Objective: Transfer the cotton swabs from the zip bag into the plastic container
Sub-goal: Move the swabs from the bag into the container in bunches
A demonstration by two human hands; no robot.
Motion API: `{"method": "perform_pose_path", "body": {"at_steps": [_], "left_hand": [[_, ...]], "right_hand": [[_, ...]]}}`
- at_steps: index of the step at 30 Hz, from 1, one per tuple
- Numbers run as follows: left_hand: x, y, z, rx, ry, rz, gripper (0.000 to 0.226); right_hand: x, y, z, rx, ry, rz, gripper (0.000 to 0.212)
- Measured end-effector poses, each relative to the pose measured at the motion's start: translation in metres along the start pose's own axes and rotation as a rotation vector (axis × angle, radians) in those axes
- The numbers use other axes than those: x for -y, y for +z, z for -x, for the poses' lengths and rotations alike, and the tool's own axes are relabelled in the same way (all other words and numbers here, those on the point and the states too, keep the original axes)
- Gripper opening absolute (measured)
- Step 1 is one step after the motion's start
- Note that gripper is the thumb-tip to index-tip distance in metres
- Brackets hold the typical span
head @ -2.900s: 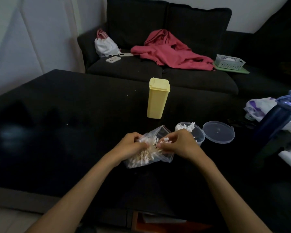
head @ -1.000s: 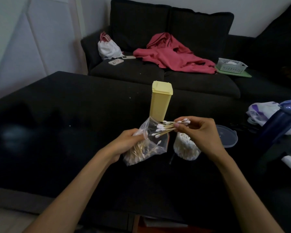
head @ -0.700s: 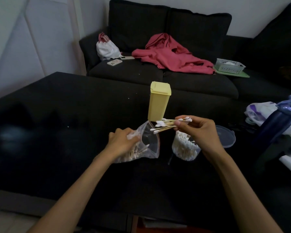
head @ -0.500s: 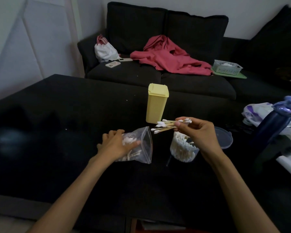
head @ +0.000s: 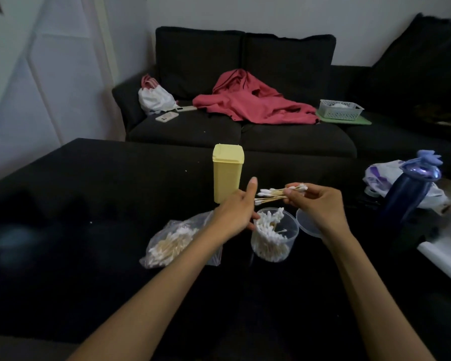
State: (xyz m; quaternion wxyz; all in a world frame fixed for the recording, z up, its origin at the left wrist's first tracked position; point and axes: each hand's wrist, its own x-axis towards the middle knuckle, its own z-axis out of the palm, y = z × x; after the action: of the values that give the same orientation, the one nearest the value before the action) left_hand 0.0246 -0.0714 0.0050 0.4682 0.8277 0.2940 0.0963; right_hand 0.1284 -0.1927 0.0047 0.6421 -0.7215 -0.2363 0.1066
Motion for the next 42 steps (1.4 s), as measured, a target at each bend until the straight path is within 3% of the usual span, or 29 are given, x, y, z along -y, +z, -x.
{"method": "perform_pose_path", "body": {"at_steps": [5,9,13,16,20,26,32,36,42], "left_hand": [[-0.005,0.024,-0.019,-0.057,-0.013,0.024,0.087],[-0.009,0.028,-0.022,-0.093,0.041,0.230,0.063],[-0.011,0.024,-0.023,0.047,-0.074,0.444,0.043],[-0.008,0.020,-0.024,0.162,-0.136,0.519,0.043],[-0.009,0.013,-0.018,0.236,-0.163,0.445,0.046],[-0.006,0.012,-0.015,0.156,-0.068,0.341,0.027],[-0.004,0.022,-0.018,0.132,-0.089,0.455,0.019],[-0.009,0.023,-0.018,0.120,-0.038,0.391,0.032],[-0.003,0.034,-0.019,-0.031,0.012,0.383,0.031]], "right_hand": [[0.001,0.001,0.005,0.001,0.096,-0.088,0.008],[0.001,-0.005,0.001,0.093,0.232,-0.195,0.010],[-0.001,-0.008,-0.003,0.146,0.324,-0.243,0.009],[-0.001,-0.013,-0.003,0.167,0.348,-0.332,0.008],[-0.004,-0.018,-0.004,0.221,0.367,-0.363,0.014],[-0.004,-0.017,-0.003,0.263,0.379,-0.299,0.010],[-0.006,-0.015,-0.004,0.287,0.362,-0.198,0.008],[-0.007,-0.015,-0.006,0.279,0.342,-0.148,0.008],[-0.009,-0.008,-0.005,0.297,0.291,-0.083,0.009]]}}
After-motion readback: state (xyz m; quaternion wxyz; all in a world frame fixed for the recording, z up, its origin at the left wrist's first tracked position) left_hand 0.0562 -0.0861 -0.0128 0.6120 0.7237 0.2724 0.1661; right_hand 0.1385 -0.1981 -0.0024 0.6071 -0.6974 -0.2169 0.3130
